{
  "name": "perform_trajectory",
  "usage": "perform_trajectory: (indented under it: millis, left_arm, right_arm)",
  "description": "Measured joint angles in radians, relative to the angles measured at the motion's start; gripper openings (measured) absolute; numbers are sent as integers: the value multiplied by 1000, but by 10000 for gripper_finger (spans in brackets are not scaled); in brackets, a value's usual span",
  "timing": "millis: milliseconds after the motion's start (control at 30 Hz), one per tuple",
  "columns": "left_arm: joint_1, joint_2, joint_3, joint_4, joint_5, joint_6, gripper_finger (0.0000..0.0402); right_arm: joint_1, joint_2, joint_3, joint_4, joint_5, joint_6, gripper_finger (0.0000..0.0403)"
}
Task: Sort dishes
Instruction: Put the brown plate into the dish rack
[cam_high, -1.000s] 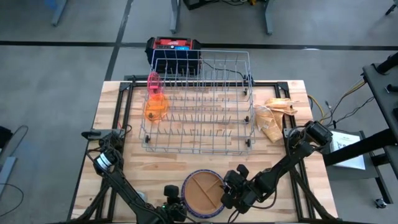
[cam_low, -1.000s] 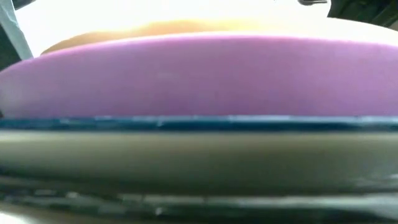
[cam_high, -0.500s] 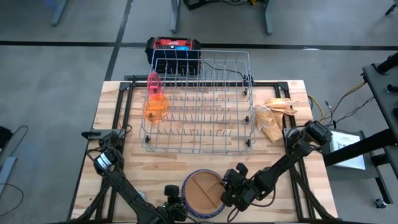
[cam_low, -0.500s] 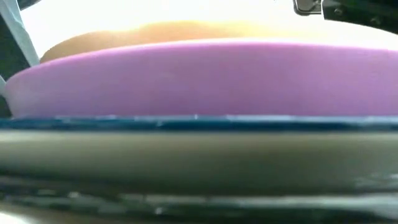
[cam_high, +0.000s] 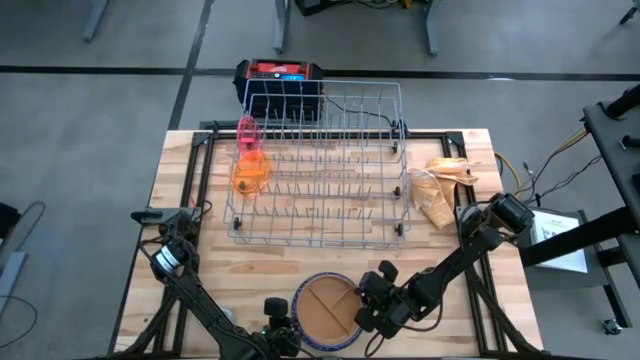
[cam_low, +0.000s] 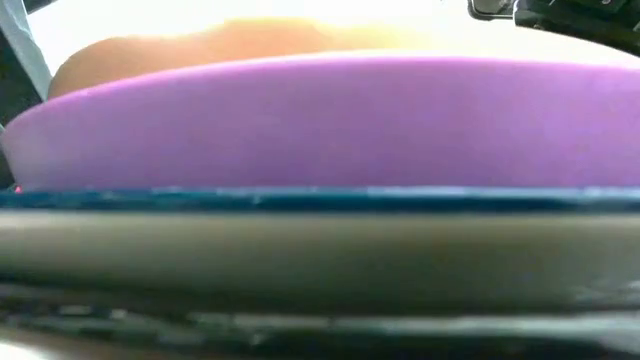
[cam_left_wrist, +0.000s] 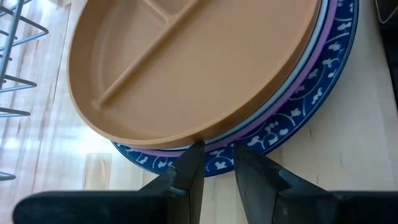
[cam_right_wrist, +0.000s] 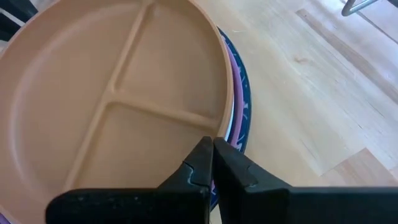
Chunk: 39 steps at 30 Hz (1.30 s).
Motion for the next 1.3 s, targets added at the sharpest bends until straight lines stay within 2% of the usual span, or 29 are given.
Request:
perform_trajectory:
  millis: [100,233,700,900,1100,1200,1300]
  left_arm:
    - [0,0,0,0,0,0,76]
    - [0,0,0,6,0,0,76]
    - [2,0,-21,48,-6,8,76]
    - [1,-2,-53,91,-15,9,77]
    - [6,-4,-74,128,-18,24,77]
    - [8,-4,-75,140,-16,35,77]
    - [8,-3,-74,140,-9,38,77]
  right_arm:
    - [-4,0,2,0,-3,22,3]
    - [-25,1,2,3,-64,43,21]
    - [-34,4,4,35,-90,45,142]
    - [-37,3,4,33,-86,45,178]
    - [-37,3,3,36,-79,27,181]
    - [-37,4,1,58,-77,-9,165]
    - [-38,4,0,73,-73,-38,132]
